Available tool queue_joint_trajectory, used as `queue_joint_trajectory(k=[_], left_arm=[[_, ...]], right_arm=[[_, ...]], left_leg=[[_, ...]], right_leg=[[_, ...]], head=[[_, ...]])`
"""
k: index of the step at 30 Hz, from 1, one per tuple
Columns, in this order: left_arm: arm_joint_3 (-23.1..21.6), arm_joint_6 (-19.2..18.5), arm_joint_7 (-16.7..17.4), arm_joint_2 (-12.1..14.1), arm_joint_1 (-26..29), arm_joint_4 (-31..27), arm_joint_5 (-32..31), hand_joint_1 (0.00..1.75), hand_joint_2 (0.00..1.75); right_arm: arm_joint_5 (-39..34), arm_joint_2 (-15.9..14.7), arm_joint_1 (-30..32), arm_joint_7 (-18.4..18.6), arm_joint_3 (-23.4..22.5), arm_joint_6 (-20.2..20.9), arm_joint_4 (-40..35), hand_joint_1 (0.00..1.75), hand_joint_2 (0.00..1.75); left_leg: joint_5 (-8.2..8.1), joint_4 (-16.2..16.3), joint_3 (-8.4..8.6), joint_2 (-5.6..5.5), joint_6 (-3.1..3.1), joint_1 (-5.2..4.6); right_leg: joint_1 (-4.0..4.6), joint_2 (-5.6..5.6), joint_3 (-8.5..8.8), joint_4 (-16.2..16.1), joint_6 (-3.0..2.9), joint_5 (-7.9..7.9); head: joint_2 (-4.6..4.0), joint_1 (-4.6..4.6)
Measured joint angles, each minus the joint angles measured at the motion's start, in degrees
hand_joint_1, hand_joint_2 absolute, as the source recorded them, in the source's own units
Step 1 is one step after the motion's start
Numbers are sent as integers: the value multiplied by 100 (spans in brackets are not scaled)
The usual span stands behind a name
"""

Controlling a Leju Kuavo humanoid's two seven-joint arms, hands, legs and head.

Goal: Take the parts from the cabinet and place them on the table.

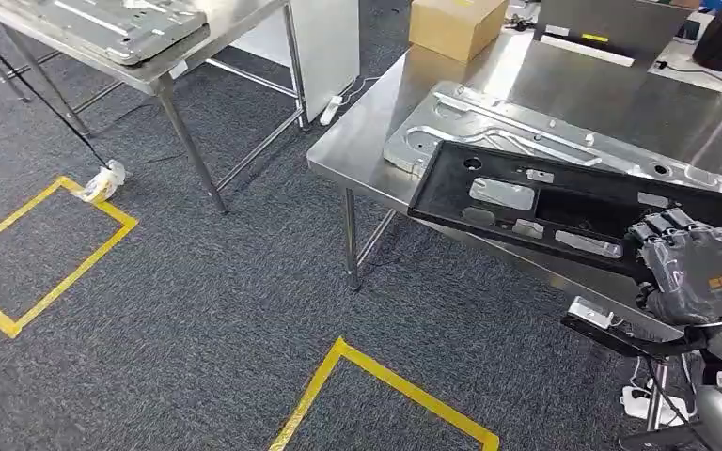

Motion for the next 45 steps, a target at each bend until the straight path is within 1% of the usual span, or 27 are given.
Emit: queue_joint_trajectory(k=[1,2,3,4,5,7,8,9,10,11,12,13,14,15,16,17,18,19,20,21,22,23,27,31,34,35,45], left_arm=[[-5,-2,0,-2,-1,0,11,0,175],[-13,-2,-2,0,2,0,26,0,175],[-26,0,-2,17,21,13,42,0,175],[-35,-2,-7,9,18,26,44,0,175],[-37,-2,-11,4,6,28,50,0,175],[-42,-2,-11,4,-32,28,59,0,175],[-42,0,-15,-17,-45,26,59,0,175],[-44,-2,-17,-24,-54,26,61,0,175],[-44,-2,-20,-22,-27,28,66,0,175],[-44,0,-20,-24,-19,28,66,0,175],[-44,-2,-20,-26,0,28,66,0,175],[-44,-4,-20,-26,1,30,70,0,175],[-44,-13,-15,-28,0,31,88,0,175],[-48,-33,-15,-33,-4,31,92,0,175],[-55,-46,-15,-42,-9,31,94,0,175],[-72,-59,-11,-44,-15,29,101,0,175],[-87,-61,-4,-44,-20,31,103,0,175],[-94,-63,0,-39,-21,31,107,0,175],[-105,-70,4,-39,-25,31,109,0,175],[-125,-72,9,-39,-28,31,112,0,175],[-138,-72,15,-37,-25,31,127,0,175],[-147,-83,18,-39,-25,31,136,0,175],[-188,-105,31,-39,-28,31,177,0,175],[-238,-118,7,-39,-22,31,206,0,175],[-287,-127,-7,-39,-21,31,221,0,175],[-297,-131,-11,-39,-22,31,223,0,175],[-365,-140,-31,-39,-23,31,286,0,175]], right_arm=[[9,0,-14,6,2,0,22,175,175],[30,0,-29,11,0,-4,33,175,175],[52,4,-36,24,2,-11,44,175,175],[70,13,-71,24,2,-11,59,175,175],[83,35,-82,24,7,-11,83,175,175],[107,39,-102,22,9,-11,107,175,175],[118,28,-123,24,9,-11,109,175,175],[120,37,-131,26,9,-13,120,175,175],[120,33,-198,24,9,-9,131,175,175],[120,39,-234,26,9,-11,135,175,175],[122,50,-233,31,9,-11,146,175,175],[177,55,-220,31,11,-11,164,175,175],[238,57,-211,28,15,-20,179,175,175],[267,55,-212,24,15,-24,197,175,175],[269,55,-218,24,15,-28,212,175,175],[269,53,-235,24,15,-37,218,175,175],[269,50,-255,22,15,-41,221,175,175],[269,57,-270,20,18,-44,238,175,175],[269,41,-283,13,17,-50,240,175,175],[278,42,-291,7,17,-50,251,175,175],[299,55,-308,0,22,-44,264,175,175],[317,63,-330,-7,26,-35,271,175,175],[348,94,-411,42,114,-11,299,175,175],[323,94,-436,42,221,-7,319,175,175],[302,92,-484,42,295,4,334,175,175],[284,94,-507,39,323,11,341,175,175],[227,94,-645,24,468,103,361,175,175]], left_leg=[[289,-470,195,-46,50,-17],[566,-1009,426,-171,116,-28],[647,-1396,565,-507,206,-34],[658,-1462,616,-544,201,-29],[670,-1474,624,-460,183,-40],[684,-1510,645,-356,196,-67],[754,-1659,702,-260,222,7],[781,-1720,745,-176,239,-10],[788,-1745,757,-109,260,-14],[780,-1745,753,-38,267,-16],[765,-1741,752,-1,277,-20],[757,-1737,751,42,269,-20],[749,-1727,753,87,258,-16],[735,-1706,752,128,236,-3],[714,-1678,753,150,208,12],[676,-1629,757,171,180,30],[639,-1574,755,190,142,36],[622,-1560,730,193,107,-3],[604,-1530,731,197,72,-5],[589,-1524,722,196,62,-11],[566,-1539,713,192,203,-28],[594,-1535,710,191,249,-26],[628,-1570,731,188,189,-1],[642,-1591,730,181,121,10],[641,-1594,730,181,24,18],[642,-1594,730,181,13,18],[637,-1558,723,178,-6,16]], right_leg=[[12,79,10,1,0,0],[16,153,16,1,1,0],[-15,202,7,1,3,1],[5,274,-12,7,32,11],[-35,311,-37,0,69,27],[-83,449,-50,-41,156,66],[-40,492,-36,-54,199,64],[-13,178,-95,53,203,-32],[-12,-70,-233,328,218,-212],[-29,-208,-440,743,243,-417],[-61,-264,-660,1197,275,-611],[-93,-277,-818,1520,309,-716],[-129,-290,-872,1634,345,-695],[-165,-307,-774,1449,385,-528],[-191,-329,-544,1041,414,-293],[-218,-366,-194,423,441,-16],[-232,-431,28,-44,456,22],[-154,-431,51,-5,425,-40],[-161,-383,32,-28,349,-25],[-181,-388,43,-46,338,-16],[-191,-392,46,-42,341,-14],[-178,-381,47,-41,334,-18],[-139,-377,33,-20,257,-36],[-128,-384,22,-5,245,-41],[-103,-387,18,0,244,-42],[-103,-387,17,0,243,-41],[-107,-399,21,0,246,-33]], head=[[0,0],[0,0],[0,4],[0,13],[0,-4],[0,-2],[0,0],[0,11],[0,35],[0,37],[0,33],[0,37],[0,33],[0,37],[0,35],[0,37],[0,37],[0,39],[0,28],[0,26],[0,26],[0,24],[0,26],[0,24],[0,24],[0,24],[0,26]])
